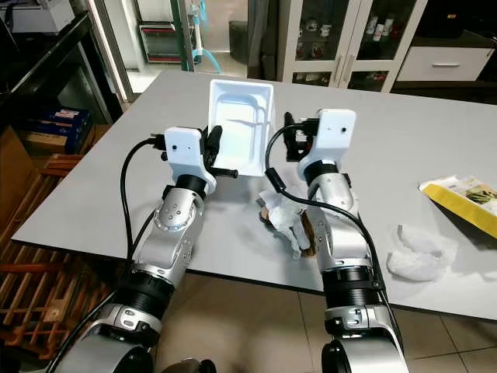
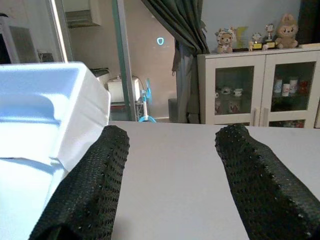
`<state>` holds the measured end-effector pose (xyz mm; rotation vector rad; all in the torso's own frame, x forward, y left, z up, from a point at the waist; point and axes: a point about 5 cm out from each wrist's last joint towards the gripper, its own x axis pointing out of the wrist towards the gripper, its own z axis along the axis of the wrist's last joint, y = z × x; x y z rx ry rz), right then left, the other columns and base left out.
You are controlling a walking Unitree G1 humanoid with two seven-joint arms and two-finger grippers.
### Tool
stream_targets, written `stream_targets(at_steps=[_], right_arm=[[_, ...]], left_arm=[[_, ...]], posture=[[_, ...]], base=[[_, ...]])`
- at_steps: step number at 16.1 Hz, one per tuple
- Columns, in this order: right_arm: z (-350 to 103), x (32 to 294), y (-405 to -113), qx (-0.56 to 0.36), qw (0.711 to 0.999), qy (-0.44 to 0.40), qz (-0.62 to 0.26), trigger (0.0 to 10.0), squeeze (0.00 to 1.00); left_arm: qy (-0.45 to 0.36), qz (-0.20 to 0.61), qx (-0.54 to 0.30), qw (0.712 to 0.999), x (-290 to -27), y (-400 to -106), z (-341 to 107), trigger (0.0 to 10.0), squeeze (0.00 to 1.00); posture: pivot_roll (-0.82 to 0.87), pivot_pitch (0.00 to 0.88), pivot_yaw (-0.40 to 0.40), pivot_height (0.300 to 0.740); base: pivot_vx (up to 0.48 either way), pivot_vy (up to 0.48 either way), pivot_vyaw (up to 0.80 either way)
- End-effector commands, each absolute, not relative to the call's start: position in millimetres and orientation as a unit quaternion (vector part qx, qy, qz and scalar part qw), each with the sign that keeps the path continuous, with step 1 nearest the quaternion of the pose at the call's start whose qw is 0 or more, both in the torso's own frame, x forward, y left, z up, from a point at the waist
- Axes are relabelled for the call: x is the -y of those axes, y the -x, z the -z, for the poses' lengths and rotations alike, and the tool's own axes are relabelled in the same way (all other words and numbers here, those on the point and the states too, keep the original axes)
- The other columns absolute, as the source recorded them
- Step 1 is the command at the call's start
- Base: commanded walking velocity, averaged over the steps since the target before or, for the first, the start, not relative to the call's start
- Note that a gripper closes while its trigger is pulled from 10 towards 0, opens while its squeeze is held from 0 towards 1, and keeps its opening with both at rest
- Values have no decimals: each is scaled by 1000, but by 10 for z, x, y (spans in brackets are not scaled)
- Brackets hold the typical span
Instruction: Picking trash to rubbish bin
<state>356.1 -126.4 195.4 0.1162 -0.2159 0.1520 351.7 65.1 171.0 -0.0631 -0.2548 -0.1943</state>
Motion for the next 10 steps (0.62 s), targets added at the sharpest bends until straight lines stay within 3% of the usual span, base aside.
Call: stream_targets(at_steps=[1,10], right_arm=[[-1964,1288,-3575,112,989,-64,-74,10000,0],[-1887,1277,-3571,107,990,-68,-57,10000,0]], left_arm=[[27,100,133,986,-636,-3530,-1738,10000,0],[24,83,134,987,-850,-3589,-1731,10000,0]], posture=[[13,23,-8,740],[-23,0,46,740]], base=[[0,0,0],[0,0,0]])
